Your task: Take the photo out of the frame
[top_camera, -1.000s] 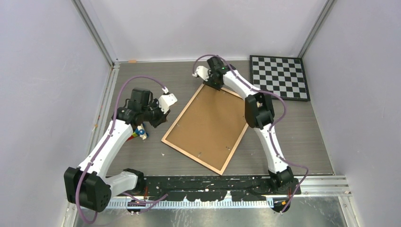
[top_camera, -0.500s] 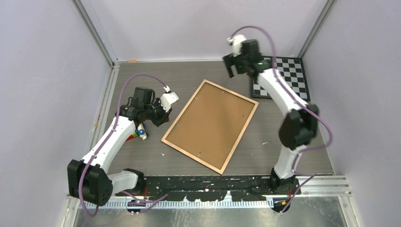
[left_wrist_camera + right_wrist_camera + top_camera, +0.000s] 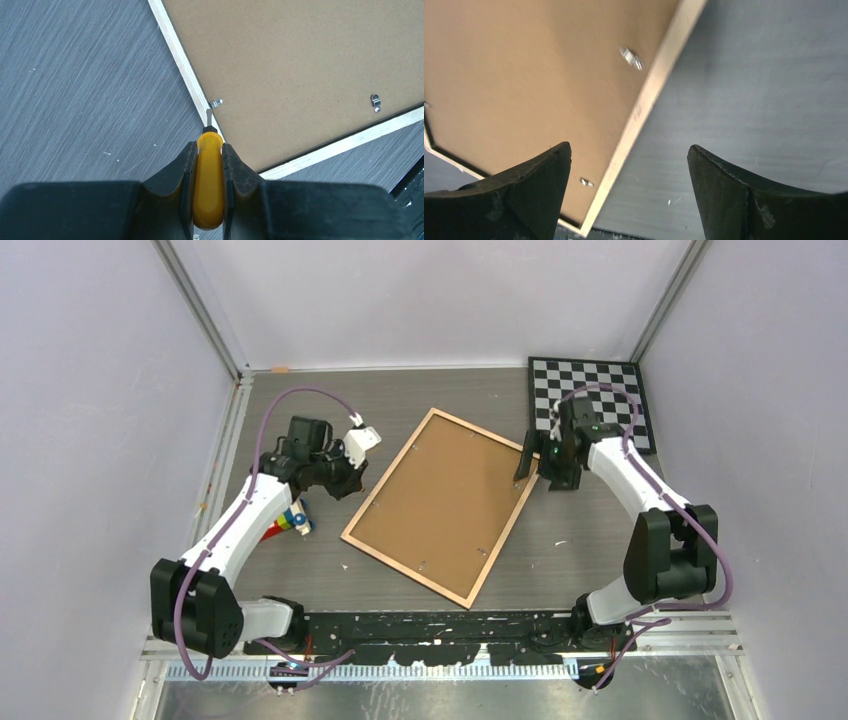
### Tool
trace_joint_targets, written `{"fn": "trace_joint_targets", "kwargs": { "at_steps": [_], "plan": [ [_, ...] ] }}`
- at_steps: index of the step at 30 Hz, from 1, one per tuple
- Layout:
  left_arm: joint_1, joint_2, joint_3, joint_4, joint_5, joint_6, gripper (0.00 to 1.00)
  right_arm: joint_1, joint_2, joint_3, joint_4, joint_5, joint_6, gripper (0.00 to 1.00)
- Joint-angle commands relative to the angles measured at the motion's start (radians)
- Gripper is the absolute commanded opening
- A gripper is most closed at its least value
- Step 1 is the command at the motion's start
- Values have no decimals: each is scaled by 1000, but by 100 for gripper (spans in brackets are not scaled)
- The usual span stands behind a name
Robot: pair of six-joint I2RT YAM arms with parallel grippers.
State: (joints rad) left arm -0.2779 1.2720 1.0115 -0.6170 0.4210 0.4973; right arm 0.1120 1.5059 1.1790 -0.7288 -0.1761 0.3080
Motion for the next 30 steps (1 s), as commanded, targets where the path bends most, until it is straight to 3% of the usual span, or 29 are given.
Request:
{"fn": "trace_joint_targets", "kwargs": {
  "at_steps": [1,8,18,24,30],
  "plan": [
    [6,-3,52,25,28,-9,0,12,-18,-94,15,-51,138,89],
    [6,-21,50,10,10,-5,0,100,71,-153,72,30,164,83],
    [6,-75,14,-5,-4,-2,0,145,196,-145,132,163,162,65],
    [6,-99,-8,-7,-10,-3,0,166,297,-30,134,156,60,38],
    [6,-104,-33,-27,0,42,0,169,419,149,95,173,-108,17]
  ]
}}
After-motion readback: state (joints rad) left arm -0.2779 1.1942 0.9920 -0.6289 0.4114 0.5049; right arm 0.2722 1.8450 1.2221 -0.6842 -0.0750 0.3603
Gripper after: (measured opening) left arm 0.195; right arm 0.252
